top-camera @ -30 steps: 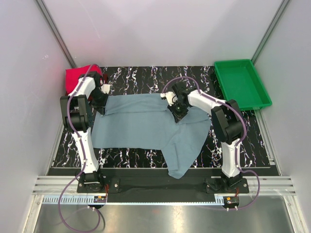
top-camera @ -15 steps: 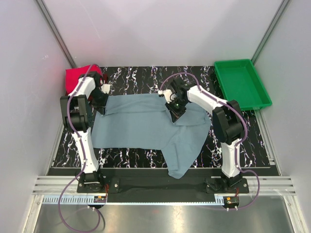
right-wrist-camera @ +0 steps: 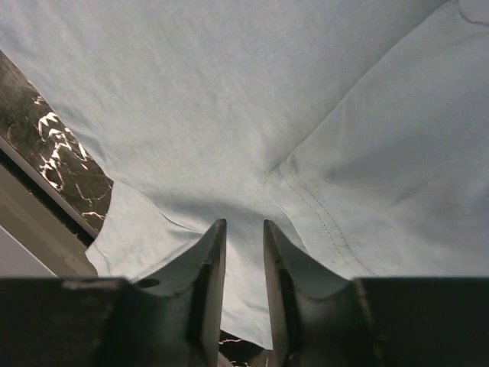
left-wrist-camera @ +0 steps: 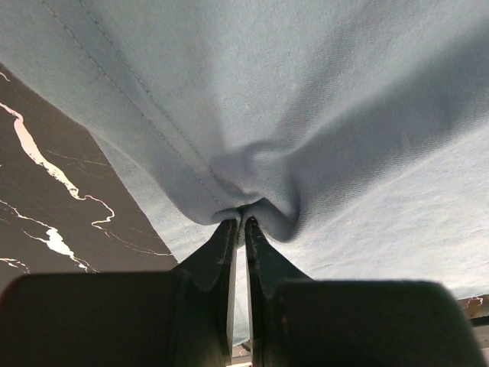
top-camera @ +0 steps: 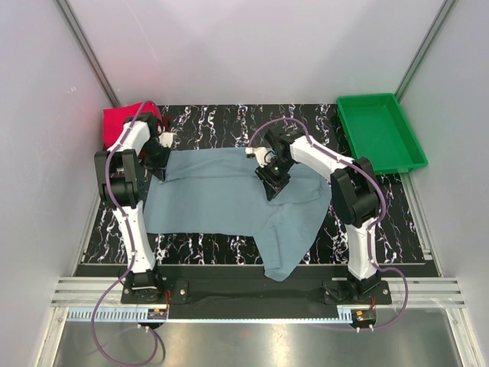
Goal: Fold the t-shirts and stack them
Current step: Fold the tshirt
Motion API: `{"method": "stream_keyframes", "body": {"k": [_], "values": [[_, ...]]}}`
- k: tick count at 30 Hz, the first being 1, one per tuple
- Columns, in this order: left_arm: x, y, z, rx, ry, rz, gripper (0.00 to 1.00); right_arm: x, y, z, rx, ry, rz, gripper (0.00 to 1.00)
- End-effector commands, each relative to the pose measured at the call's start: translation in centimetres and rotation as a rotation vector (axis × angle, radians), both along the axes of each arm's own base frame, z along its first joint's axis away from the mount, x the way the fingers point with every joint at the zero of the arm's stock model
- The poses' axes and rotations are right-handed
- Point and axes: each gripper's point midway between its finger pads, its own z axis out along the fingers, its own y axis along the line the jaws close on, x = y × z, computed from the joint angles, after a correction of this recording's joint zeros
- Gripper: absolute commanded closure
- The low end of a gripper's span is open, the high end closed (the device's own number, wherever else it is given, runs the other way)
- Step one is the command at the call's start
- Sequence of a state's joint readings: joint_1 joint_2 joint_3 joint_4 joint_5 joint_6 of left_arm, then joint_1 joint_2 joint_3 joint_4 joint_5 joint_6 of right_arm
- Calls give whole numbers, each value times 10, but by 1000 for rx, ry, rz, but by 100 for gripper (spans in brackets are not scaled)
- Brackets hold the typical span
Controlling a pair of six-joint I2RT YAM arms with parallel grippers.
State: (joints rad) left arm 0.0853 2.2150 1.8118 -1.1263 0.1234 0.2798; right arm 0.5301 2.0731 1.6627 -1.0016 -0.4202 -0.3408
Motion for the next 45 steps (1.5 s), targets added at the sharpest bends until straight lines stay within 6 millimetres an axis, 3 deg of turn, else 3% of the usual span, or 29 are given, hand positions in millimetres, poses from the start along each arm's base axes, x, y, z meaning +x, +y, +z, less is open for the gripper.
{"method": "stream_keyframes", "body": {"k": [1, 4, 8, 11, 12, 13, 16, 18, 20, 28, 40, 45], "values": [[15, -5, 23, -21, -80, 7, 91, -1, 9, 7, 16, 17, -1, 66], [15, -5, 24, -22, -84, 5, 91, 21, 4, 26, 14, -115, -50, 64], [15, -5, 24, -25, -84, 6, 91, 45, -20, 57, 49, -217, -207, 64], [17, -5, 24, -25, -86, 5, 91, 59, -59, 66, 85, -207, -382, 65], [16, -5, 25, -25, -86, 5, 91, 62, -70, 66, 97, -195, -431, 66], [17, -5, 25, -25, -87, 5, 91, 69, -95, 68, 140, -166, -516, 66], [15, -5, 25, -24, -82, 5, 91, 67, -128, 67, 278, -69, -647, 67], [15, -5, 24, -21, -82, 4, 91, 58, -131, 60, 374, 26, -660, 68], [12, -4, 24, -14, -77, 4, 91, 59, -149, 52, 426, 76, -713, 68], [6, 0, 23, 14, -65, -6, 91, 53, -138, 55, 582, 202, -647, 66], [3, 1, 21, 22, -56, -10, 91, 52, -173, 29, 481, 140, -687, 64], [5, -1, 21, 22, -56, -14, 91, 54, -178, 18, 449, 127, -710, 62]]}}
